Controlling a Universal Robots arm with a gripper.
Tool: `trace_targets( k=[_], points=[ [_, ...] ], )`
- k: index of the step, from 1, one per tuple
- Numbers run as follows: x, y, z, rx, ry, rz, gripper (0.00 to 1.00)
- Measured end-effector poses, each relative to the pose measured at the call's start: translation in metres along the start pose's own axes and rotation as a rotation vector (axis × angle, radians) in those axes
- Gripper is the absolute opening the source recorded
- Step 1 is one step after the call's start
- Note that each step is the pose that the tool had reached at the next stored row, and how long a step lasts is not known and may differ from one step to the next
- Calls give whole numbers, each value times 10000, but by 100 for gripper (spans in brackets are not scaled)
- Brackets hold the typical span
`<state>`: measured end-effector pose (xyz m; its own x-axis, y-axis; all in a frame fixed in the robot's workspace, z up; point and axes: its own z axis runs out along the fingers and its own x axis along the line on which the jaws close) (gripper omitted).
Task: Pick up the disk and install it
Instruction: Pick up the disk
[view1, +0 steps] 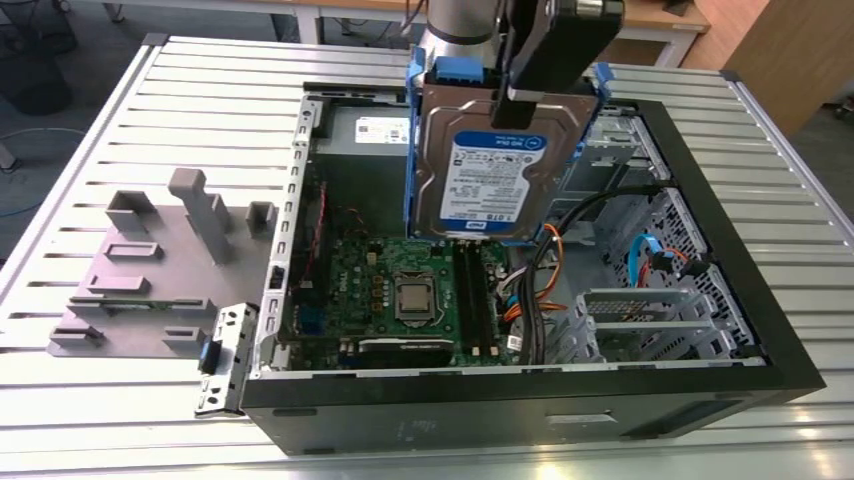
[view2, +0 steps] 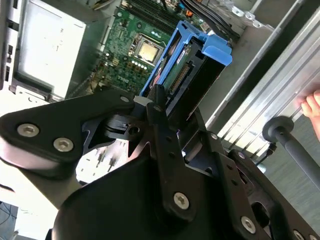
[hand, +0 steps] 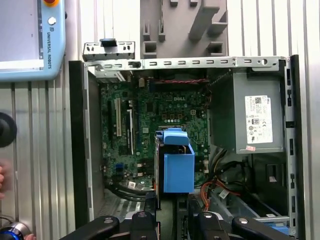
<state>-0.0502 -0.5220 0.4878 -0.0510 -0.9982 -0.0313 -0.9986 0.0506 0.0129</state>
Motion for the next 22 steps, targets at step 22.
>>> trace_targets(
  k=[22],
  points=[
    [514, -26, -17, 0, 7, -1, 35]
  ],
)
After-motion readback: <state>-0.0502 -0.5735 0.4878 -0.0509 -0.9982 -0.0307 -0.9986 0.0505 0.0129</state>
